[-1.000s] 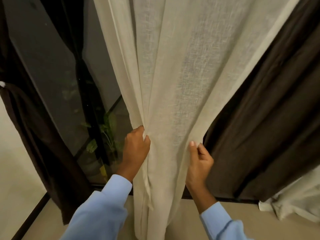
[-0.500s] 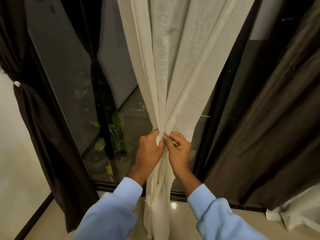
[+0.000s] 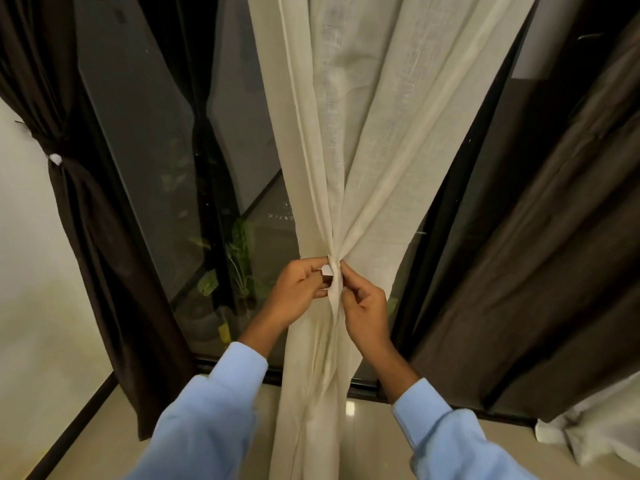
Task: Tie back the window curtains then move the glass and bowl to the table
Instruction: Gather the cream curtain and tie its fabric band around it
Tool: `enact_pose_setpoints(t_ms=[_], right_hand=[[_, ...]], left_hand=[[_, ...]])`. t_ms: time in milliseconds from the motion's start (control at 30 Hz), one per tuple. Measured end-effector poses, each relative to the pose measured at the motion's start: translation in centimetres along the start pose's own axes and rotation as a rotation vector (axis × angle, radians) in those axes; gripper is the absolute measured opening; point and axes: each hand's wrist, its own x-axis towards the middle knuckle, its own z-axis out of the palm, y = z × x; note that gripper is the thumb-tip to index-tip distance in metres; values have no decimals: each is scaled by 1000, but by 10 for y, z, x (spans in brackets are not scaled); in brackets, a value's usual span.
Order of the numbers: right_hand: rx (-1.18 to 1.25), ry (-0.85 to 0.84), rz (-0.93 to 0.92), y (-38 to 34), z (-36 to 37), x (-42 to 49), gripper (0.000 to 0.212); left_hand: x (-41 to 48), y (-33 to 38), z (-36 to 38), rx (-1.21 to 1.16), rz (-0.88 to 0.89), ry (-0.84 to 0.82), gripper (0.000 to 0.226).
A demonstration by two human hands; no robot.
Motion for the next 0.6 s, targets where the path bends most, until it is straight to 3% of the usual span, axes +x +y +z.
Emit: enact_pose_setpoints(t_ms=[133,300,600], right_hand=[[112,-21,17,-5,-3,-2,40],[139,-125,77,3,-4,-9,64],[117,-33,31,8,2,-10,62]], left_hand=[[4,0,-8,99,4,6,23],[9,1,-9,156,11,88,18],[10,1,3,183,-36,214,21]])
